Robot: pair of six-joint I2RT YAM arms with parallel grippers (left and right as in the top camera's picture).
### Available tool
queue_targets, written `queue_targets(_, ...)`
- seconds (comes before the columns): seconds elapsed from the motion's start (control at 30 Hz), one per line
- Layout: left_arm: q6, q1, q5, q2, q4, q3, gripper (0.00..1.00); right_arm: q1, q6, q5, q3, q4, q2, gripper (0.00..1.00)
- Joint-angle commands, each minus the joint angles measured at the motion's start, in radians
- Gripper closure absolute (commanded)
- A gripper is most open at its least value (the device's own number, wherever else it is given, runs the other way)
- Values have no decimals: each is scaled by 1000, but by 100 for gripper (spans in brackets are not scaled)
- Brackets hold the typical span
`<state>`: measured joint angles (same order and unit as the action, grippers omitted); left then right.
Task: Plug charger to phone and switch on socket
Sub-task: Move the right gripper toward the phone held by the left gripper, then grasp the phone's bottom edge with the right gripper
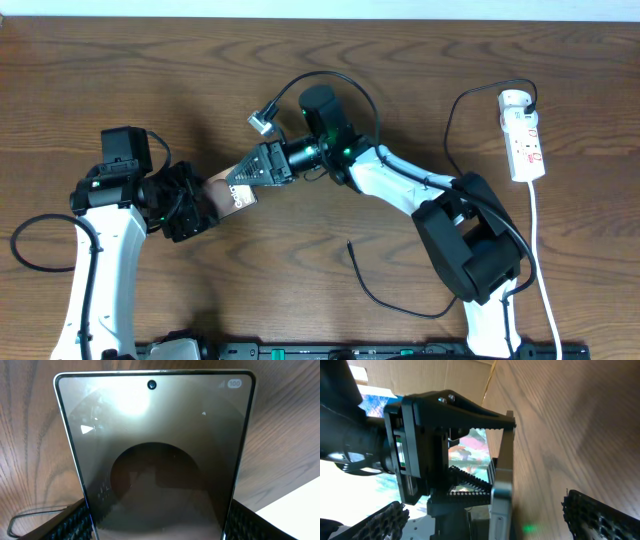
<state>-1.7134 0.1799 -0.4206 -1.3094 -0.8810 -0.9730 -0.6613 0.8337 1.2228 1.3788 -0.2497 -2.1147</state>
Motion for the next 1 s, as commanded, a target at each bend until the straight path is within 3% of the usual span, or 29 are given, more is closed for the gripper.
queue_targets(0.0, -36, 4, -26, -3, 0, -2, 93, -20, 3, -19, 17, 0, 3, 1)
queue_targets(0.23, -61, -2, -43, -3, 1, -2, 93, -48, 3, -50, 16, 11, 2, 1)
queue_targets(0.5, -62, -42, -37, -3, 5, -2, 93, -88, 3, -169, 16, 65, 2, 17)
queue_targets(0.6, -61, -42, -32, -3, 4, -2, 93, -90, 3, -174, 16, 68, 2, 14)
queue_targets(0.9, -40, -42, -25, -3, 2, -2, 93, -90, 3, -174, 16, 68, 2, 19)
queue_targets(0.97, -34, -42, 4, -3, -13, -2, 93, -90, 3, -174, 16, 68, 2, 25)
